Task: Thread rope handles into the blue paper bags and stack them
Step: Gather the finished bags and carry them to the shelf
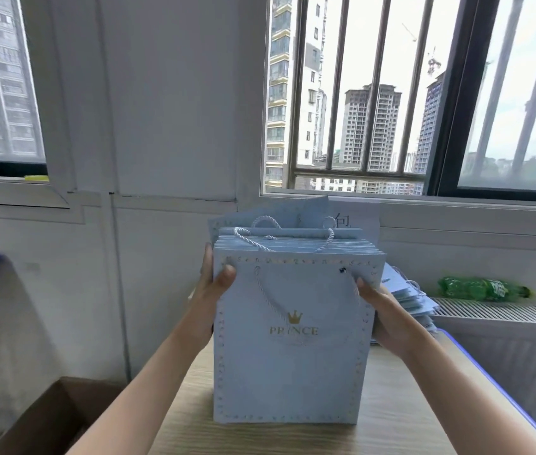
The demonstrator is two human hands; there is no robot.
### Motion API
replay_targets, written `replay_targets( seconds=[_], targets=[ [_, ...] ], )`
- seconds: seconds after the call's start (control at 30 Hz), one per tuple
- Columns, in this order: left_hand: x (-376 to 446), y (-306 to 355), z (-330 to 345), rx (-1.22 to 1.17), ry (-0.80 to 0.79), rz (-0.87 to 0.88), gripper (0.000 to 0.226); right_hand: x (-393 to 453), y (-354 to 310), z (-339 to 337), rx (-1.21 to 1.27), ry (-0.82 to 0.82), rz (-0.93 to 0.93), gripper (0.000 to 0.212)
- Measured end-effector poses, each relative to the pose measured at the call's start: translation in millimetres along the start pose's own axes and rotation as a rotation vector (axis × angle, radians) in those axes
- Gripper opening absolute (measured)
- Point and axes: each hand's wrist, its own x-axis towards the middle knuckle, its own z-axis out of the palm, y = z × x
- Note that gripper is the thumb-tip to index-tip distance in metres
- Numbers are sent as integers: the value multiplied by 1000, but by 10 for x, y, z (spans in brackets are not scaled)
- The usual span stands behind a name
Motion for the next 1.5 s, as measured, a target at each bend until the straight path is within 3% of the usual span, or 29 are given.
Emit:
replay_targets(
  seconds=[0.1,0.17,0.37,0.57,0.67,0.73,0.83,0.97,1.0,1.1,1.13,1.27,1.4,1.5],
  targets=[
    [-13,27,96,-9,81,39,113,18,8,47,-11,29,-21,111],
    [-7,93,172,1,109,102,117,49,11,31,-49,74,-59,115],
    [11,273,162,50,-39,140,123,51,-192,-73,-9,-29,-59,128],
    [33,299,167,90,-31,151,97,53,-227,-22,24,-8,-55,121],
    [-75,200,114,65,-56,59,121,-62,-16,-10,-80,9,3,113],
    [-129,222,135,35,-92,-6,125,-115,76,-32,-117,-6,14,107],
    [-74,345,141,-27,-17,-56,117,-115,81,-100,-149,-7,31,111],
    [20,559,282,-50,128,-10,78,-55,-65,-138,-184,-15,-8,121],
    [47,594,316,-41,149,5,81,-38,-101,-128,-175,-19,-24,119],
    [47,660,393,-33,85,-53,123,15,-129,-70,-181,1,-64,112],
    [24,659,407,-36,50,-75,124,30,-112,-56,-185,20,-75,110],
    [0,695,439,41,43,-62,73,48,-60,-45,-183,56,-81,99],
    [21,869,394,185,102,-68,41,59,-121,-61,-195,31,-77,93],
    [-11,978,332,307,154,53,23,88,-128,-85,-205,53,-68,92]
  ],
)
